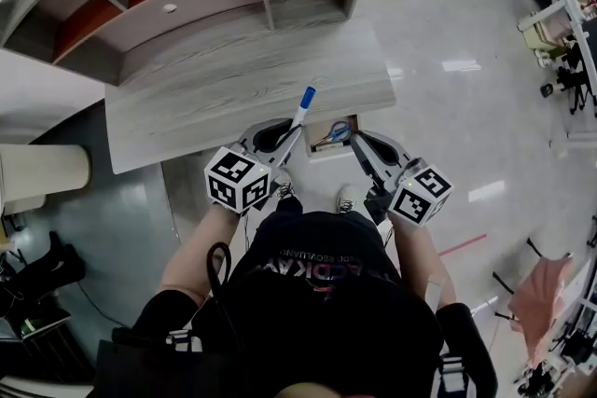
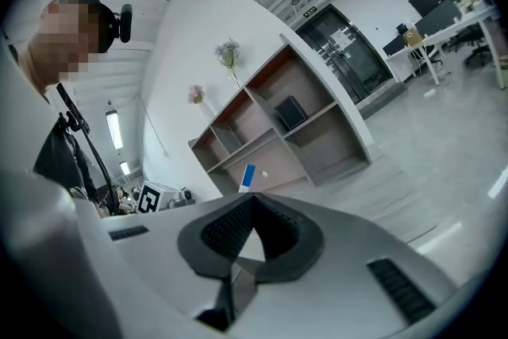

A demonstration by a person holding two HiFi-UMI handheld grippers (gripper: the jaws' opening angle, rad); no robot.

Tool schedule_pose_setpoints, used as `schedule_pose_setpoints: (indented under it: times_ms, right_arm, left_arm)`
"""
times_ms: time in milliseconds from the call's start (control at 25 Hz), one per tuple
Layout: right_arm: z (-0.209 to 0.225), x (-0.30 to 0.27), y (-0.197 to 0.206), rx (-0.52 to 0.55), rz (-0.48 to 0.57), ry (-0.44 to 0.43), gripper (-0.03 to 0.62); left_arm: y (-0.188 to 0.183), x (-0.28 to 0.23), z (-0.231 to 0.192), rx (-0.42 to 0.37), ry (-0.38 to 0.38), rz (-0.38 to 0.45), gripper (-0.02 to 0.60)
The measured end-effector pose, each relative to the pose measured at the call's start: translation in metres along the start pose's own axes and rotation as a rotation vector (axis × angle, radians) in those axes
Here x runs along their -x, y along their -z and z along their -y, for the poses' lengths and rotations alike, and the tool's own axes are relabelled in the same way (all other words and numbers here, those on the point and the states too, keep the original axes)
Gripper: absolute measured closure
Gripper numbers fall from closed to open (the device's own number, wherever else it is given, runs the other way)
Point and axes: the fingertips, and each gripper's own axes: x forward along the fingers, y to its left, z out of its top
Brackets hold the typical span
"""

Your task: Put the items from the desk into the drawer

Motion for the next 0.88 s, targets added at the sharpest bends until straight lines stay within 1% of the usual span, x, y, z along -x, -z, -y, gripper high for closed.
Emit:
schedule_pose_setpoints:
  times_ms: [400, 640, 800, 880]
  right_arm:
    - [0.023, 0.059, -0.002, 0.019, -0.041, -0.106, 0.577]
    - [0.035, 0.073, 0.01, 0.035, -0.101, -0.161, 0.577]
    - [0.048, 0.079, 0.017, 0.023, -0.138, -0.188, 0.577]
    - [0.054, 0.083, 0.023, 0.005, -0.155, -0.193, 0.577]
  left_arm:
    - [0.022, -0.027, 0.076, 0.032, -0.087, 0.024, 0.508]
    - [0.036, -0.039, 0.094, 0.068, -0.152, 0.058, 0.508]
    - [0.052, -0.05, 0.101, 0.084, -0.195, 0.05, 0.508]
    - [0.061, -0.057, 0.104, 0.08, -0.214, 0.028, 0.508]
